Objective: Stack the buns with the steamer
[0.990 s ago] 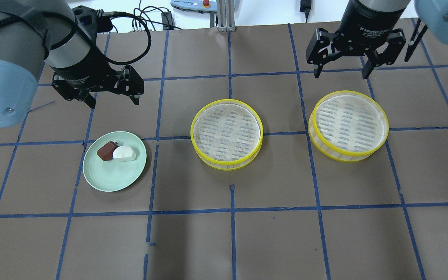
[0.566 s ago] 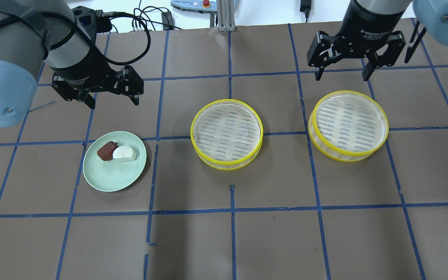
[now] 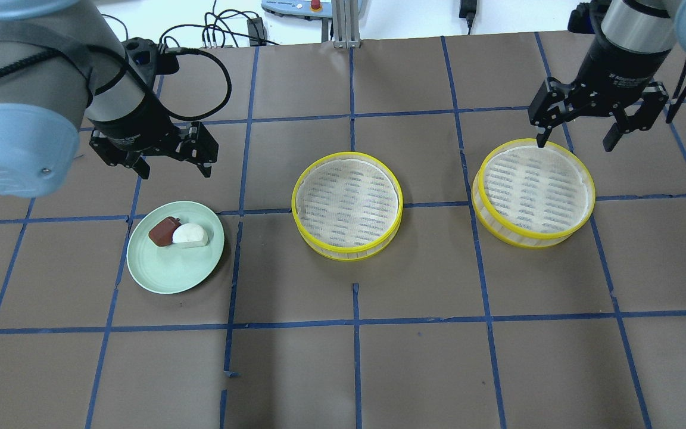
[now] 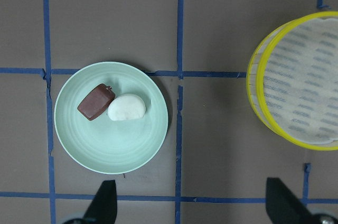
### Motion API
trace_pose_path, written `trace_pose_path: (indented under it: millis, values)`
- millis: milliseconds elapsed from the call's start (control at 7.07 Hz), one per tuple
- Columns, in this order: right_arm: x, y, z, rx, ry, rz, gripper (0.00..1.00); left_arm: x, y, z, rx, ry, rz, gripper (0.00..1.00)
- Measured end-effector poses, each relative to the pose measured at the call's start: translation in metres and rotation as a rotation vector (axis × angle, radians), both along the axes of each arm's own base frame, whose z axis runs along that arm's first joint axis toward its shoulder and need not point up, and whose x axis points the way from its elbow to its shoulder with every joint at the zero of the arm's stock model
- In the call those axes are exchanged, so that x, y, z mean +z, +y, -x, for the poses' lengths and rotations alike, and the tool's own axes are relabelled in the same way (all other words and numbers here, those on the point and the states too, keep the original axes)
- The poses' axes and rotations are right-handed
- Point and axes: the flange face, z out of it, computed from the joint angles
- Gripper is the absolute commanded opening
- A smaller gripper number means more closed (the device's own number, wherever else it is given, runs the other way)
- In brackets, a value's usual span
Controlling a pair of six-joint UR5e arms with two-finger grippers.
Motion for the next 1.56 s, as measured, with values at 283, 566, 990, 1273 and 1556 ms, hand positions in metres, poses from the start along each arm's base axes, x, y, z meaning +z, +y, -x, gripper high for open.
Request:
trace_pose_path:
  millis: [283, 566, 990, 1273, 1556]
  values:
    - [-0.045, -0.018, 0.043, 0.046, 0.053, -0.048, 1.0, -0.075, -0.016, -0.018, 0.005, -0.023, -0.064, 0.98]
    - [-0.098, -0.032, 0.083, 0.126, 0.068, 0.022, 0.99, -0.15, -0.037, -0.038, 0.001, -0.075, -0.11, 0.93]
    - [-0.179, -0.043, 0.113, 0.196, 0.032, 0.142, 0.85, -0.215, -0.036, -0.049, -0.044, -0.123, -0.157, 0.7]
    - [-0.206, -0.045, 0.116, 0.2, 0.013, 0.139, 0.45, -0.22, -0.034, -0.049, -0.043, -0.125, -0.165, 0.67]
    - [-0.211, -0.044, 0.12, 0.213, 0.003, 0.135, 0.16, -0.21, -0.037, -0.049, -0.042, -0.126, -0.139, 1.0]
